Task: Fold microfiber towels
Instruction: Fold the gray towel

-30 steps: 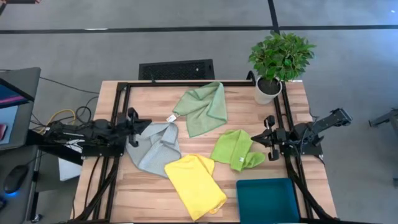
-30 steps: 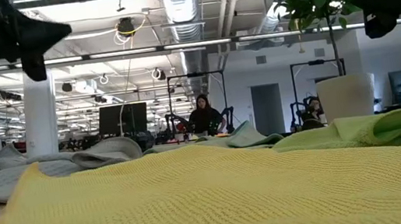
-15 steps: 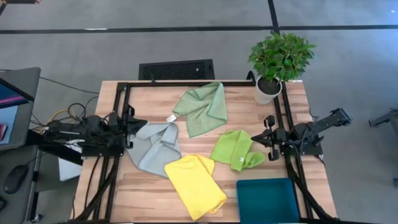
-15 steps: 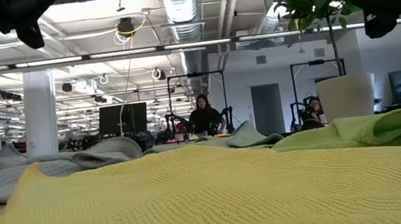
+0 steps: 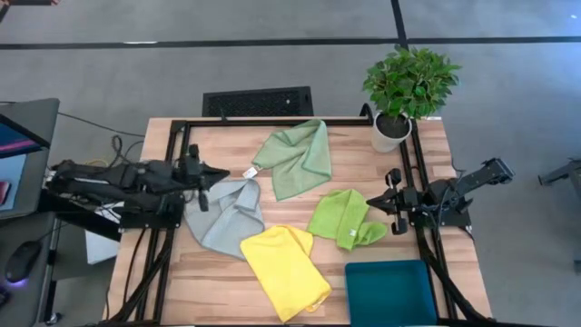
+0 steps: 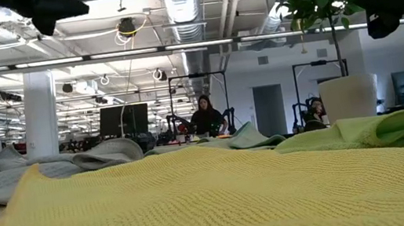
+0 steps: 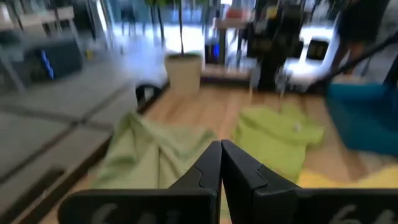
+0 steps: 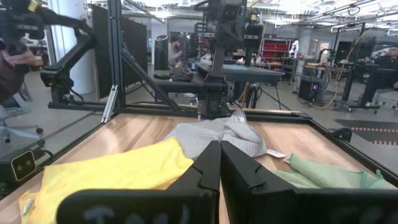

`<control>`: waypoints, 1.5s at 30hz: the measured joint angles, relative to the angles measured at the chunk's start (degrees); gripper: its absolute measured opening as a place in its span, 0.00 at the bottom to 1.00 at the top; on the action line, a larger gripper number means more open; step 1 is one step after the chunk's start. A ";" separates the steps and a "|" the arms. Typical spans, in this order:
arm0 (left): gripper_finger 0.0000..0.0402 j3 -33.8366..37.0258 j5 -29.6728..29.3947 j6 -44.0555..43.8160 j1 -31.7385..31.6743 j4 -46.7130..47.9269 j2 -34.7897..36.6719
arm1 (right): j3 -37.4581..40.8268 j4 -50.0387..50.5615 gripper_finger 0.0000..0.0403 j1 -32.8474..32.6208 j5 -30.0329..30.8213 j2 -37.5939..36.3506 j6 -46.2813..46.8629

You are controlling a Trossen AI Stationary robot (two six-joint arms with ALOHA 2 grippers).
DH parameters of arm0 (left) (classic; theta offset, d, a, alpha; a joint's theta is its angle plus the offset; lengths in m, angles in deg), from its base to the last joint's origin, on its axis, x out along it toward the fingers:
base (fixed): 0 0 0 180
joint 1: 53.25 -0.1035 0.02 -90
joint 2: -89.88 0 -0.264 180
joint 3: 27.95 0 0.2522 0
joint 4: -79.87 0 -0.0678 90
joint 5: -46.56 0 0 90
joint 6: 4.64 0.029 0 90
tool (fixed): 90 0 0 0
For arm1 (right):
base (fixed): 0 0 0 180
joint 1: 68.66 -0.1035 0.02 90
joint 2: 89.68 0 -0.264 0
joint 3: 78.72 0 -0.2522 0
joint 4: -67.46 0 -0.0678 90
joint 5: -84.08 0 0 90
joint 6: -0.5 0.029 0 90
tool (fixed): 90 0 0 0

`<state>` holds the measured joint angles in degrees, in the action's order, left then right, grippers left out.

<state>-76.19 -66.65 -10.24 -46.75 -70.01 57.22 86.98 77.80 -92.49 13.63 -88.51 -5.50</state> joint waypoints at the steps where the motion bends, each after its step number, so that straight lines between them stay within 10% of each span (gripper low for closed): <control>1: 0.00 -1.83 0.08 -1.28 0.00 2.76 -2.16 | -0.02 0.00 0.08 -0.01 0.00 0.00 0.00; 21: 0.00 -18.32 -3.18 -38.33 -3.72 46.31 -25.10 | 0.00 0.00 0.08 -0.02 0.00 -0.01 0.00; 45: 0.00 -18.38 3.00 -41.04 -14.28 48.35 -25.60 | -6.19 0.98 0.01 -0.02 0.74 0.00 -6.47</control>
<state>-94.57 -63.65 -51.28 -61.03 -21.67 31.62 80.79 78.78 -92.51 14.37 -88.51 -11.97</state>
